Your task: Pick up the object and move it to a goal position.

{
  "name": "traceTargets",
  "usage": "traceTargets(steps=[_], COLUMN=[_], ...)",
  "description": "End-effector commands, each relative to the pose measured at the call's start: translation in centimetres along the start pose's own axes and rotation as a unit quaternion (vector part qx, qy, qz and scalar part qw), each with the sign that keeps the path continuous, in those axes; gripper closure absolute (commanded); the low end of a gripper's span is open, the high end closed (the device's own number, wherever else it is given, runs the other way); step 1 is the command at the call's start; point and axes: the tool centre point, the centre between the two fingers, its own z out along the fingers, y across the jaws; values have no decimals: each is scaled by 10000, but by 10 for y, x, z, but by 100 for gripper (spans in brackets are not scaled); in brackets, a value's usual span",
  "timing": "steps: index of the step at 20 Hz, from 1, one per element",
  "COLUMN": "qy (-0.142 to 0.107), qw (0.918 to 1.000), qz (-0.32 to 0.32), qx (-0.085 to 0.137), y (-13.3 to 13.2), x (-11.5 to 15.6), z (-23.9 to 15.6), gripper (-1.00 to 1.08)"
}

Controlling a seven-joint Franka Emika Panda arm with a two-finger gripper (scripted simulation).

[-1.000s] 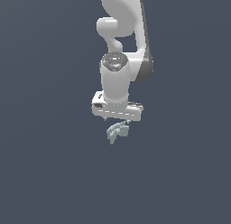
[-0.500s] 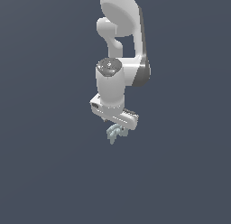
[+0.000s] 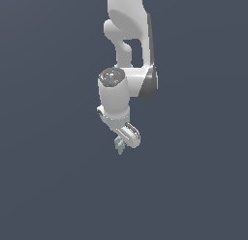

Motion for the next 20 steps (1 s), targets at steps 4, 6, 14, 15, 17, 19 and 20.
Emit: traceTargets(steps=[4, 6, 14, 15, 17, 19, 20], qy=[38, 49, 73, 74, 75, 73, 73], qw=[9973, 9957, 9903, 9900, 9898, 9902, 9902], qz=[730, 926, 1383, 1403, 1420, 1394, 1394], qx=[55, 70, 106, 108, 109, 106, 106], y=[1, 2, 3, 3, 3, 3, 3], x=[7, 9, 14, 15, 15, 14, 14], z=[6, 7, 11, 11, 11, 12, 13], gripper=[-100, -100, -100, -100, -100, -100, -100])
